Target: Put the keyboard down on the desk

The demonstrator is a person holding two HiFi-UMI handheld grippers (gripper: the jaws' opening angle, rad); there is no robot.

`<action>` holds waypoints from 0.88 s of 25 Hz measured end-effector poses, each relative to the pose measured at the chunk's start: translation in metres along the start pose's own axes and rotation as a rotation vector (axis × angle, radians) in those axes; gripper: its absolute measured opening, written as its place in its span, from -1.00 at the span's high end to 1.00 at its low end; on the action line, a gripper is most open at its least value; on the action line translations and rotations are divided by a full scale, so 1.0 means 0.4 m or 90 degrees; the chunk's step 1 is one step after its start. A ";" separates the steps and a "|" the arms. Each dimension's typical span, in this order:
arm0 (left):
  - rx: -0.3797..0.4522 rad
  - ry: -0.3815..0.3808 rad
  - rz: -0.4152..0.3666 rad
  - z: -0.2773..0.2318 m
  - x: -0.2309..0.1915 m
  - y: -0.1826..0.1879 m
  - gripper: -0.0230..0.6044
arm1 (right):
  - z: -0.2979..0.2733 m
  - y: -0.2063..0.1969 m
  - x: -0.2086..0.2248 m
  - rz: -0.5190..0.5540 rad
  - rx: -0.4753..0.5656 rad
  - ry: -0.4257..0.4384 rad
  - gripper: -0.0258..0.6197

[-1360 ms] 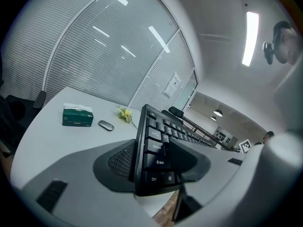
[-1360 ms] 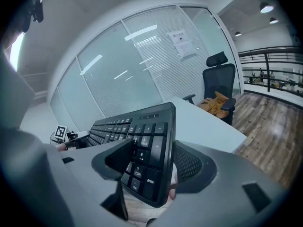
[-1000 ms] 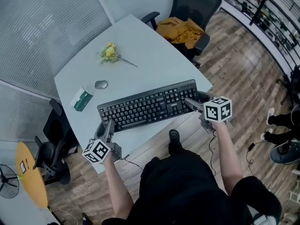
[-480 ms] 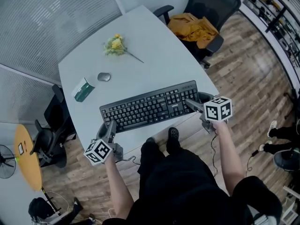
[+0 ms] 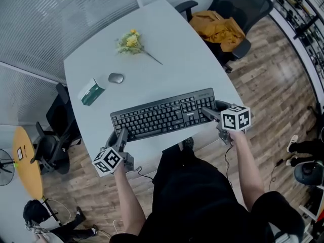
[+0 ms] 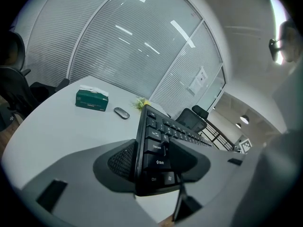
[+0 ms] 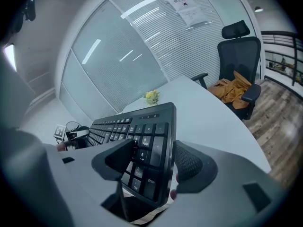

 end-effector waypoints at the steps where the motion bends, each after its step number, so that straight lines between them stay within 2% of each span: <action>1: 0.000 -0.001 0.000 -0.011 -0.005 0.011 0.29 | -0.010 0.010 0.003 0.000 -0.001 -0.003 0.05; 11: -0.015 -0.020 0.017 -0.136 -0.053 0.102 0.29 | -0.101 0.107 0.046 0.001 -0.020 -0.021 0.05; 22: -0.066 -0.011 0.045 -0.276 -0.147 0.136 0.29 | -0.218 0.118 0.099 -0.028 -0.064 -0.041 0.05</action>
Point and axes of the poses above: the fingertips, and each gripper's own axes: z backward along the fingers, x to its right, y out of its top, the point moved 9 cm from there along z, backward along the fingers, and after that the axes turned 15 degrees about z, right-handed, at the moved point
